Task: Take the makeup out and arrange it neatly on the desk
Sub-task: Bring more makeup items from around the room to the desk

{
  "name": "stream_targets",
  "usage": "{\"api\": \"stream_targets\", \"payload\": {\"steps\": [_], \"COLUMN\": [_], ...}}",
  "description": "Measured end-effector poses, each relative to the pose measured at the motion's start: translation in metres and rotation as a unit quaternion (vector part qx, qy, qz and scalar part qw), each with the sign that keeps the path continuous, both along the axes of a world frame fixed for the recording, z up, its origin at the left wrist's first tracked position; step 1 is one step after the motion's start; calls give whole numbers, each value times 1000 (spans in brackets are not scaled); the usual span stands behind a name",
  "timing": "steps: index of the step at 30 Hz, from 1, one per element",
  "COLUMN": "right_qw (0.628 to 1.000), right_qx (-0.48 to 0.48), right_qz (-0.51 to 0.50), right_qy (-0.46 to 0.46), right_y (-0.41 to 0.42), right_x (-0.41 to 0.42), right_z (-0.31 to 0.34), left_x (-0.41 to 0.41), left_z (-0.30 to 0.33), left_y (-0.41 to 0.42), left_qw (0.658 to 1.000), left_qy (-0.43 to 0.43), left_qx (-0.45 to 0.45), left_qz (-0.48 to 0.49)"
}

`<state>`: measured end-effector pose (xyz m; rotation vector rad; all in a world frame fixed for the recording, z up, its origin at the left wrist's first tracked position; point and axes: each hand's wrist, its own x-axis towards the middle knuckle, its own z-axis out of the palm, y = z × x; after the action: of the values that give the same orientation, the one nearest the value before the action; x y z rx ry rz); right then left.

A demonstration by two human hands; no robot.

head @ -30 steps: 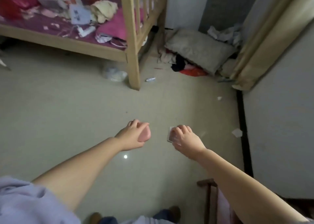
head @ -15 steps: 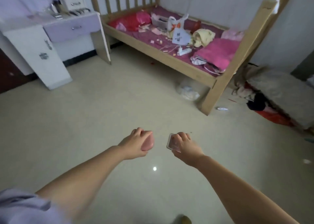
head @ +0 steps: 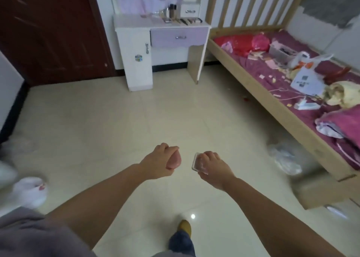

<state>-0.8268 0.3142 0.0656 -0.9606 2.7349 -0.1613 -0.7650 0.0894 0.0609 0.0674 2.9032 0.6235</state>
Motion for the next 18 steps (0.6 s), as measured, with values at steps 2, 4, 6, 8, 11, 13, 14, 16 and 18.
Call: {"api": "stream_targets", "payload": {"steps": [2,4,6,8,11,13,14,16,18], "right_qw": [1000,998,997,995,991,989,989,990,992], "right_qx": [2,-3,-6,-9,-15,-16,-18,-22,-25], "right_qz": [31,64,83,102,129,145,147,141,127], "right_qy": [-3,-1,-1,1,-1,5,9,14,4], "right_y": [-25,-50,-74,-99,-147,-183,-203,-242,-279], "right_x": [-49,-94,-134,-172,-229,-271,-292,-334,-372], "right_z": [3,9,10,8,1,-4,-6,-9,-9], "left_x": [-36,-70,-97,-123,-167,-203,-223,-265,-307], "left_z": [4,9,11,10,3,-4,-6,-6,-2], "left_y": [-20,-41,-61,-82,-125,-159,-178,-218,-257], "left_qw": [1000,998,997,995,993,991,991,991,991], "left_qy": [-4,1,-2,-10,-11,-11,-8,0,-6], "left_qx": [-1,3,11,10,10,11,11,7,7], "left_qz": [26,55,82,98,121,131,133,134,135]}}
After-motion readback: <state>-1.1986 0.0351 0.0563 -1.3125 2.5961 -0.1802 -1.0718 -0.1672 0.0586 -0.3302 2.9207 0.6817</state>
